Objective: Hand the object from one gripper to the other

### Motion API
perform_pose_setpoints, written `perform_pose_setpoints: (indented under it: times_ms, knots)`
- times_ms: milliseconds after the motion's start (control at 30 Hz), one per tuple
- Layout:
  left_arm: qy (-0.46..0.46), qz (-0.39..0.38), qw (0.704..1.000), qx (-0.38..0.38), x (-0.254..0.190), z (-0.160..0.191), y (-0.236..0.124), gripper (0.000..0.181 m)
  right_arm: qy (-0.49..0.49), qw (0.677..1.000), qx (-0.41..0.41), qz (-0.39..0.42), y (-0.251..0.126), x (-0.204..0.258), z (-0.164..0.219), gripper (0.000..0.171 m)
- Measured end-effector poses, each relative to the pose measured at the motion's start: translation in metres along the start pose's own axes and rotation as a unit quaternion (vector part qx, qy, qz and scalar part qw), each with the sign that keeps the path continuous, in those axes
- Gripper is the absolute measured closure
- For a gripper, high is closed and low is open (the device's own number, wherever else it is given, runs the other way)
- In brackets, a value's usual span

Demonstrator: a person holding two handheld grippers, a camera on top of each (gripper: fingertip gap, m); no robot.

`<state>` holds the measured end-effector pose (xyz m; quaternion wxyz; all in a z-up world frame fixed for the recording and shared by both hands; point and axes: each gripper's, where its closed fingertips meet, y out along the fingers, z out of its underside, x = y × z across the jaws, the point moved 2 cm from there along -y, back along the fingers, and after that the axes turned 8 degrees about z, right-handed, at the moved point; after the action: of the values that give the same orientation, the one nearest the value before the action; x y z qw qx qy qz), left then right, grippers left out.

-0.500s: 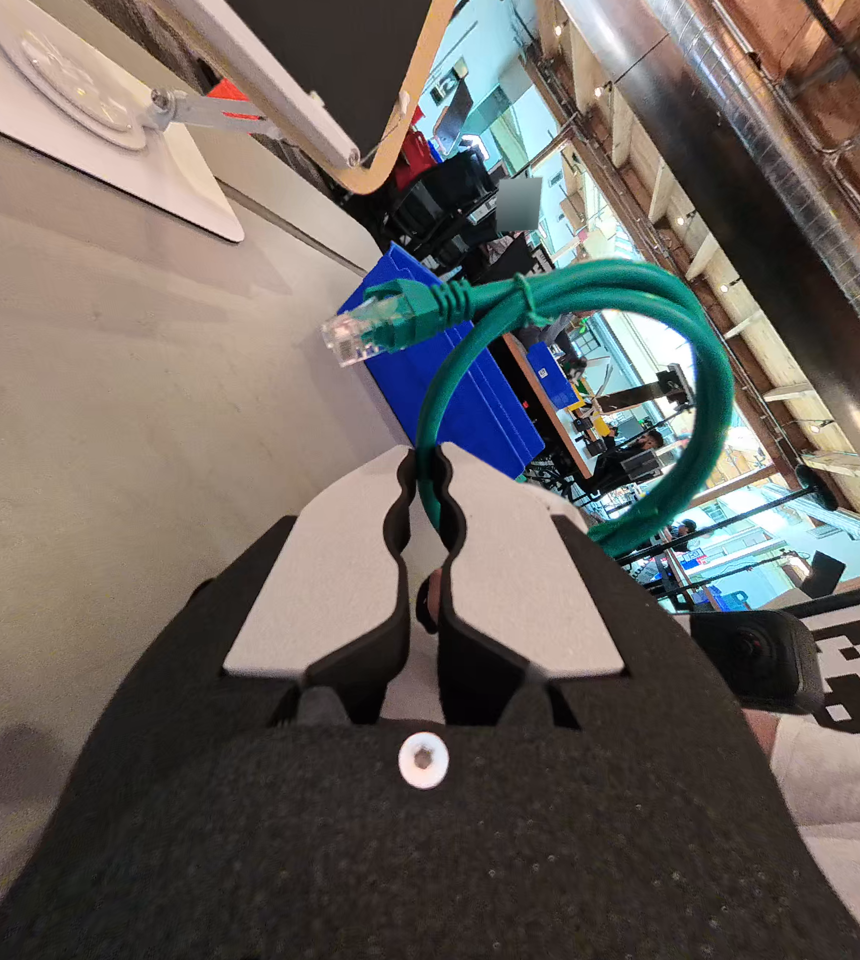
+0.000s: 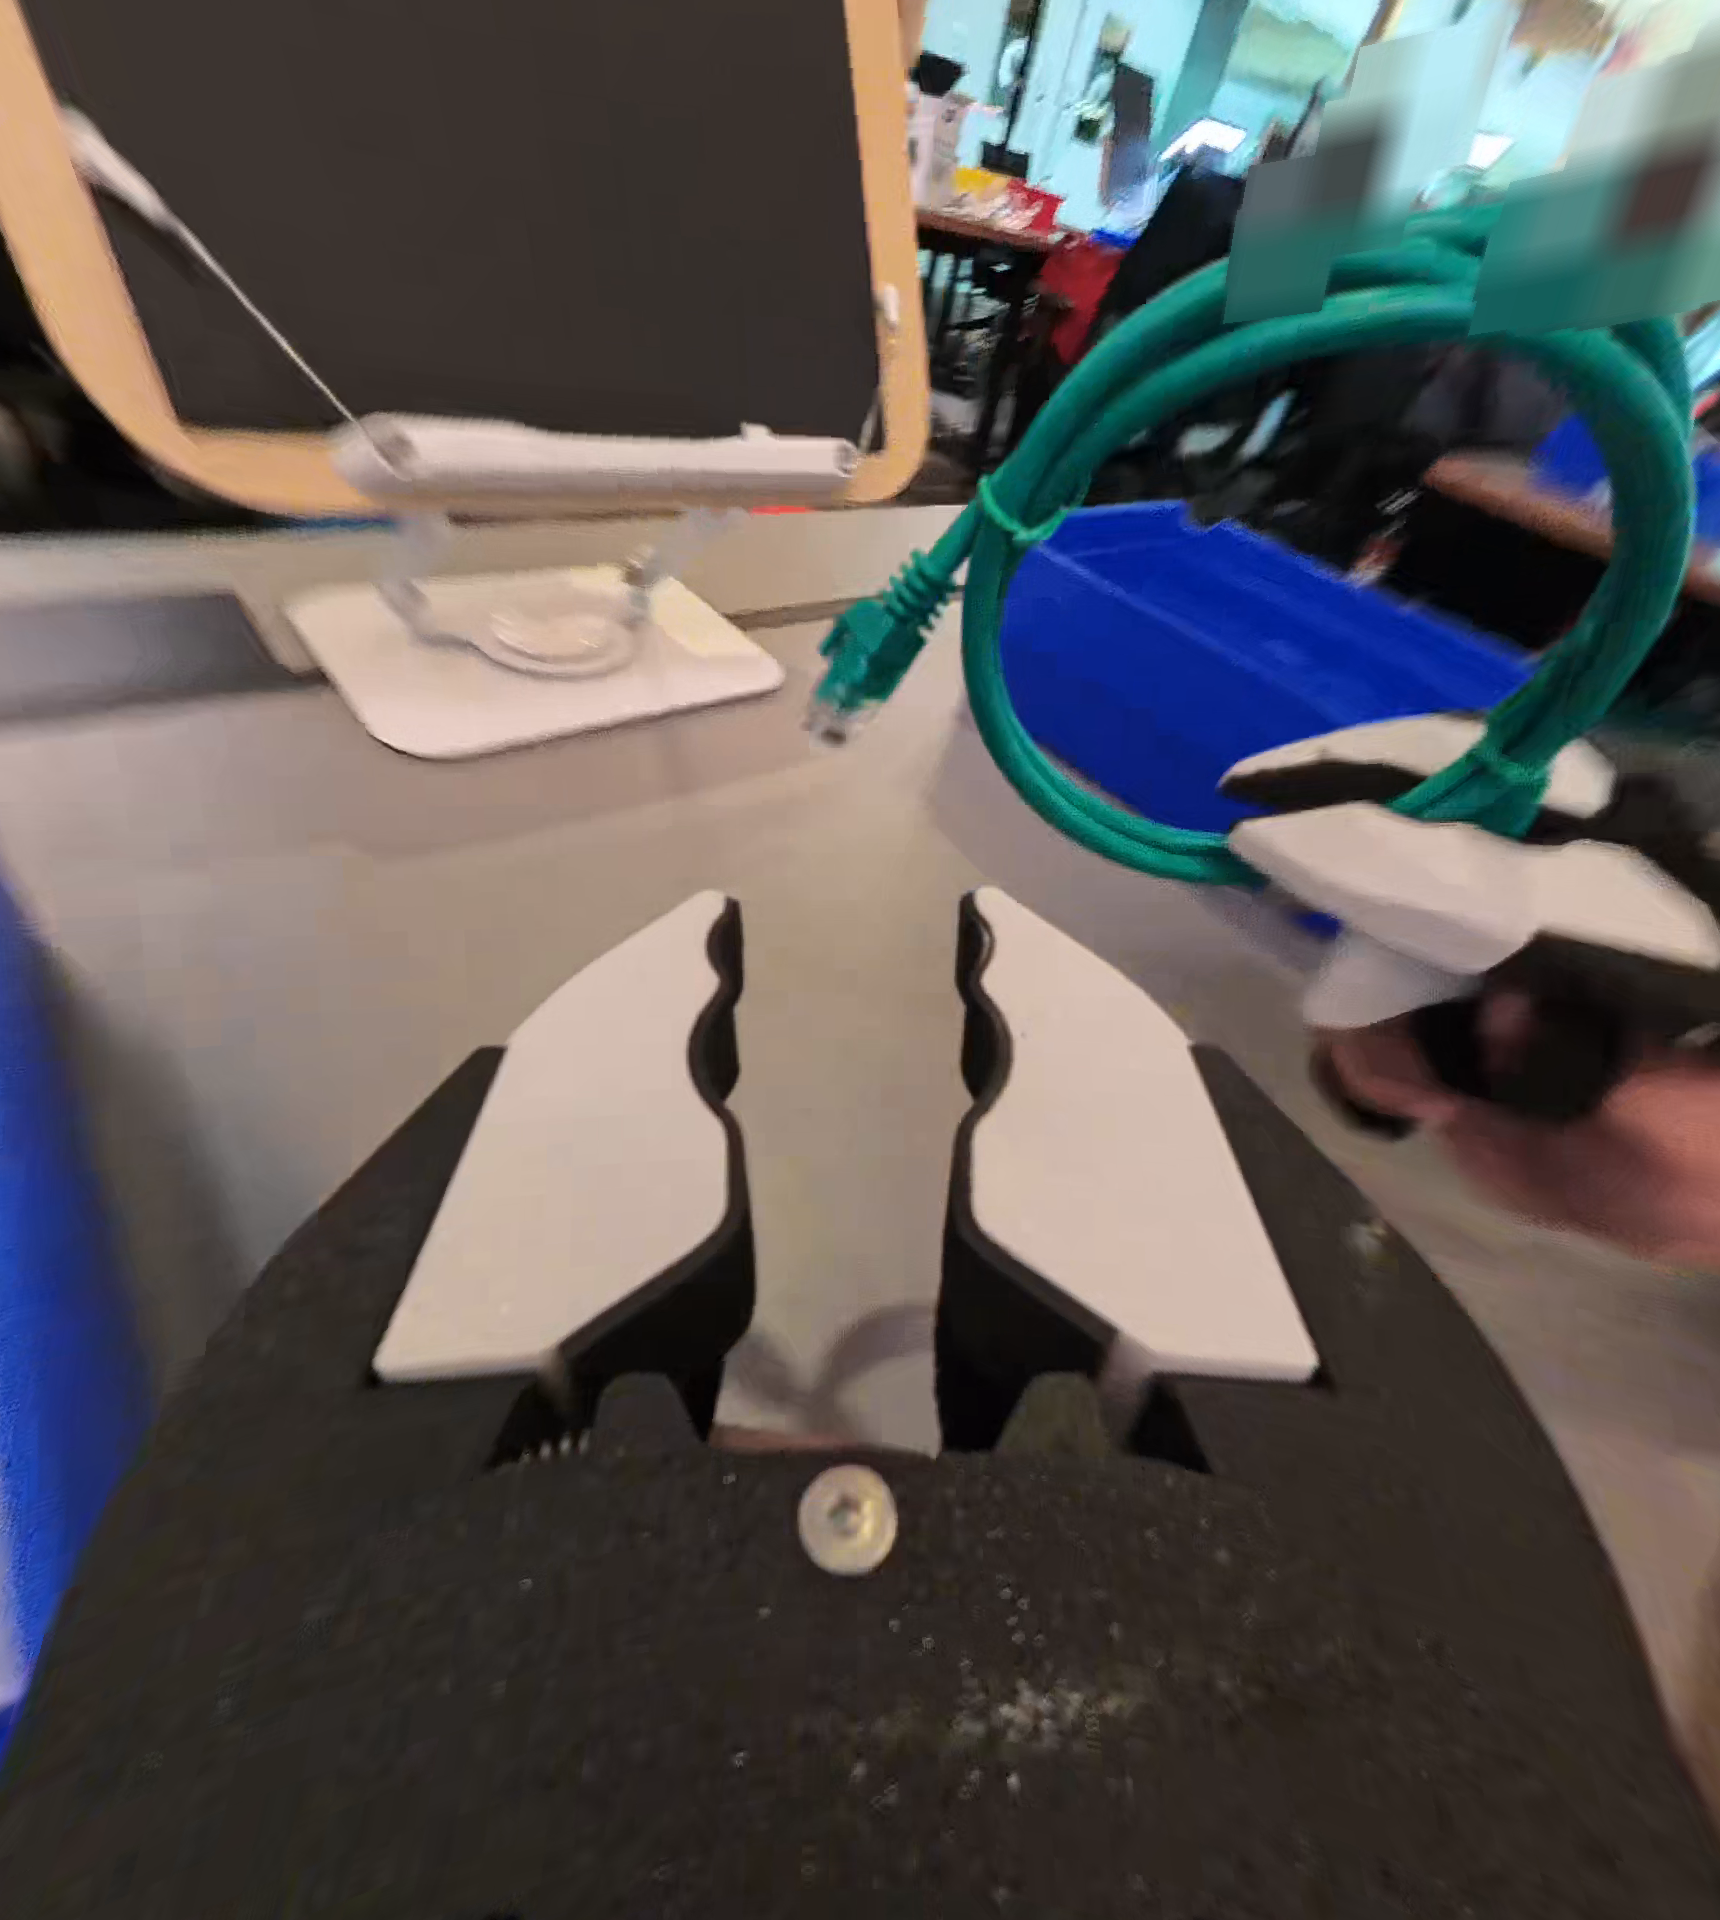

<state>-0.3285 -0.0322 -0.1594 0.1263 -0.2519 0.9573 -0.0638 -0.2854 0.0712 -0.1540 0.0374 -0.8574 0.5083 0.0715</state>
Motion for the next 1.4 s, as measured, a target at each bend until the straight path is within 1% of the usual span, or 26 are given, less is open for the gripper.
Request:
perform_pose_setpoints:
  times_ms: [100, 167, 200, 233, 300, 333, 367, 400, 433, 533, 567, 633, 667, 700, 933, 1000, 1033, 1067, 1100, 1167, 1200, 1300, 1333, 1400]
  knots:
    - [0.138, -0.067, 0.988, 0.013, 0.004, -0.014, -0.006, 0.13, 0.039, 0.997, 0.021, -0.055, -0.002, -0.004, 0.006, 0.162]
    - [0.216, -0.103, 0.971, 0.01, 0.002, -0.024, -0.009, 0.126, 0.093, 0.983, 0.062, -0.147, 0.0, 0.012, 0.016, 0.161]
    - [0.248, -0.107, 0.963, 0.011, -0.003, -0.026, -0.009, 0.124, 0.126, 0.973, 0.069, -0.18, 0.001, 0.018, 0.019, 0.161]
    - [0.276, -0.1, 0.956, 0.022, -0.01, -0.026, -0.008, 0.126, 0.142, 0.966, 0.08, -0.2, 0.001, 0.022, 0.023, 0.161]
    - [0.314, -0.092, 0.944, 0.049, -0.018, -0.023, -0.006, 0.125, 0.121, 0.963, 0.098, -0.22, 0.002, 0.03, 0.033, 0.161]
    - [0.334, -0.056, 0.938, 0.074, -0.026, -0.016, -0.004, 0.127, 0.106, 0.961, 0.105, -0.234, 0.001, 0.034, 0.037, 0.161]
    - [0.352, -0.03, 0.93, 0.102, -0.031, -0.011, -0.004, 0.125, 0.094, 0.957, 0.111, -0.25, -0.001, 0.039, 0.04, 0.161]
    - [0.364, -0.02, 0.923, 0.122, -0.031, -0.01, -0.005, 0.127, 0.084, 0.955, 0.113, -0.261, -0.002, 0.042, 0.042, 0.161]
    - [0.365, 0.008, 0.92, 0.139, -0.033, -0.009, -0.006, 0.13, 0.077, 0.953, 0.112, -0.27, -0.004, 0.044, 0.043, 0.161]
    - [0.332, 0.087, 0.922, 0.177, -0.037, -0.007, -0.009, 0.129, 0.073, 0.946, 0.11, -0.295, -0.009, 0.049, 0.042, 0.162]
    - [0.325, 0.119, 0.919, 0.191, -0.04, -0.003, -0.01, 0.134, 0.074, 0.945, 0.106, -0.301, -0.01, 0.05, 0.041, 0.162]
    - [0.325, 0.137, 0.913, 0.205, -0.038, 0.0, -0.008, 0.148, 0.071, 0.943, 0.109, -0.308, -0.011, 0.052, 0.039, 0.162]
    - [0.328, 0.141, 0.91, 0.212, -0.036, 0.001, -0.007, 0.16, 0.064, 0.944, 0.11, -0.306, -0.011, 0.052, 0.04, 0.162]
    - [0.329, 0.135, 0.909, 0.217, -0.033, 0.002, -0.006, 0.165, 0.062, 0.944, 0.113, -0.304, -0.011, 0.052, 0.041, 0.161]
    - [0.341, 0.083, 0.91, 0.221, -0.022, 0.008, 0.005, 0.167, 0.066, 0.954, 0.117, -0.267, -0.001, 0.039, 0.053, 0.159]
    - [0.336, 0.064, 0.913, 0.221, -0.015, 0.007, 0.006, 0.167, 0.055, 0.965, 0.103, -0.233, 0.002, 0.027, 0.051, 0.144]
    - [0.327, 0.059, 0.916, 0.223, -0.011, 0.007, 0.007, 0.167, 0.044, 0.974, 0.092, -0.201, 0.005, 0.017, 0.049, 0.131]
    - [0.312, 0.05, 0.921, 0.228, -0.007, 0.007, 0.007, 0.167, 0.026, 0.984, 0.074, -0.161, 0.007, 0.006, 0.045, 0.118]
    - [0.297, 0.035, 0.926, 0.23, -0.001, 0.006, 0.007, 0.168, -0.002, 0.991, 0.05, -0.122, 0.007, -0.006, 0.039, 0.114]
    - [0.266, 0.014, 0.935, 0.236, 0.009, 0.006, 0.006, 0.168, -0.094, 0.994, 0.019, -0.047, 0.004, -0.023, 0.029, 0.112]
    - [0.251, 0.007, 0.937, 0.241, 0.012, 0.007, 0.006, 0.168, -0.153, 0.988, 0.017, -0.023, 0.001, -0.026, 0.026, 0.111]
    - [0.222, -0.011, 0.941, 0.257, 0.019, 0.009, 0.004, 0.168, -0.314, 0.948, 0.049, -0.011, -0.003, -0.007, 0.032, 0.102]
    - [0.217, -0.017, 0.941, 0.258, 0.02, 0.009, 0.004, 0.168, -0.363, 0.93, 0.05, -0.007, -0.003, 0.004, 0.036, 0.102]
    - [0.195, -0.022, 0.943, 0.269, 0.021, 0.01, 0.004, 0.168, -0.465, 0.885, 0.033, 0.001, -0.002, 0.031, 0.046, 0.106]
